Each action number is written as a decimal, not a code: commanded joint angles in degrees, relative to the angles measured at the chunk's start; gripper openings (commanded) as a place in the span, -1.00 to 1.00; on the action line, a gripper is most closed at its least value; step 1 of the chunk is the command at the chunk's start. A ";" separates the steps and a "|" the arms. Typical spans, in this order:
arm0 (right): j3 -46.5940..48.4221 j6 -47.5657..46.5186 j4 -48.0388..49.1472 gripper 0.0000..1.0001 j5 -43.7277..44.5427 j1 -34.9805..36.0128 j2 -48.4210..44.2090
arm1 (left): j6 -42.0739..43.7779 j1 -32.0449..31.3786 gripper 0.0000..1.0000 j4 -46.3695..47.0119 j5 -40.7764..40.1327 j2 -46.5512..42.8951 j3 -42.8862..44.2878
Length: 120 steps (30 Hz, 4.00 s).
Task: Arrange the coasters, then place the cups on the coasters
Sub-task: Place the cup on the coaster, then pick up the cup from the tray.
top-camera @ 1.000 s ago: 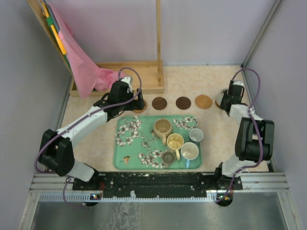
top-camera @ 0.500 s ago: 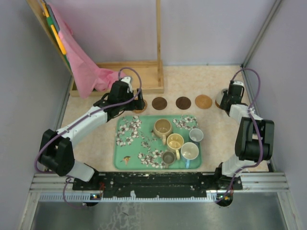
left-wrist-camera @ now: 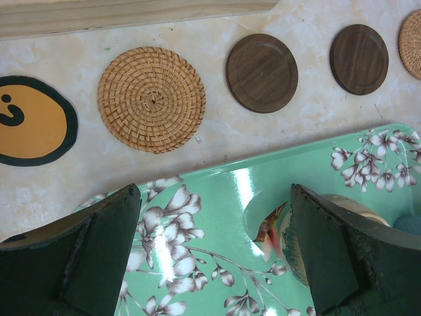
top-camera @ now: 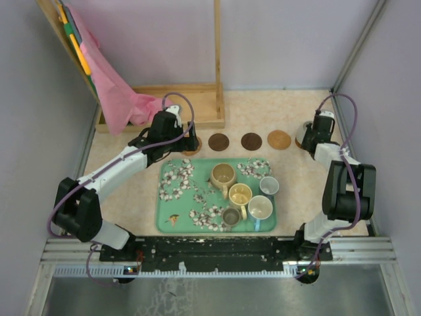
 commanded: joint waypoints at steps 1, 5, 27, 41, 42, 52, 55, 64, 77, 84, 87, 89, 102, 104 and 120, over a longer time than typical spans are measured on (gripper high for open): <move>0.44 0.19 4.84 -0.51 1.41 -0.15 -0.02 | -0.42 -0.25 1.00 1.41 0.52 -0.66 -0.62; 0.25 0.36 4.86 -0.46 1.51 0.06 0.01 | -0.39 -0.25 1.00 1.41 0.49 -0.75 -0.69; -2.42 1.64 4.77 -0.35 2.63 0.36 -1.58 | -0.60 -0.29 1.00 1.50 0.42 -1.14 -1.05; -3.32 4.98 0.55 -0.33 4.36 0.74 -11.53 | -0.52 -0.25 1.00 1.41 0.46 -1.40 -0.52; -3.32 5.40 -0.33 -0.33 4.74 1.06 -12.08 | -0.50 -0.24 1.00 1.39 0.49 -1.38 -0.44; -2.75 11.09 -11.85 -0.32 6.35 9.51 -21.88 | -0.27 -0.26 1.00 0.79 0.12 -1.01 0.62; -3.36 12.75 -16.00 -0.32 6.95 12.95 -24.44 | -0.14 -0.30 1.00 0.64 0.01 -1.06 0.71; -7.01 18.97 -26.56 -0.33 5.97 21.97 -35.32 | 0.31 -0.24 1.00 0.19 -0.01 -0.68 0.80; -5.83 29.79 -41.79 -0.35 8.14 39.79 -42.97 | -0.25 -0.24 1.00 0.18 -0.64 0.48 0.68; -4.35 34.15 -45.66 -0.40 7.62 46.15 -44.97 | -0.08 -0.34 1.00 0.01 -1.00 0.57 0.89; -2.66 36.19 -47.07 -0.40 9.53 50.50 -44.05 | -0.19 -0.27 1.00 -0.04 -0.94 0.57 0.84; -1.73 37.30 -47.55 -0.40 10.23 52.73 -42.89 | -0.26 -0.33 1.00 -0.13 -0.92 0.56 0.88; 0.49 40.56 -46.51 -0.41 11.45 59.72 -39.66 | -0.33 -0.39 1.00 -0.71 -1.14 -0.14 0.70; 1.11 41.40 -47.13 -0.41 11.08 61.17 -39.43 | -0.30 -0.32 1.00 -0.70 -1.22 -0.13 0.79; 2.53 53.19 -57.11 -0.50 11.16 74.64 -40.42 | -0.45 -0.35 1.00 -0.28 -1.15 0.57 0.71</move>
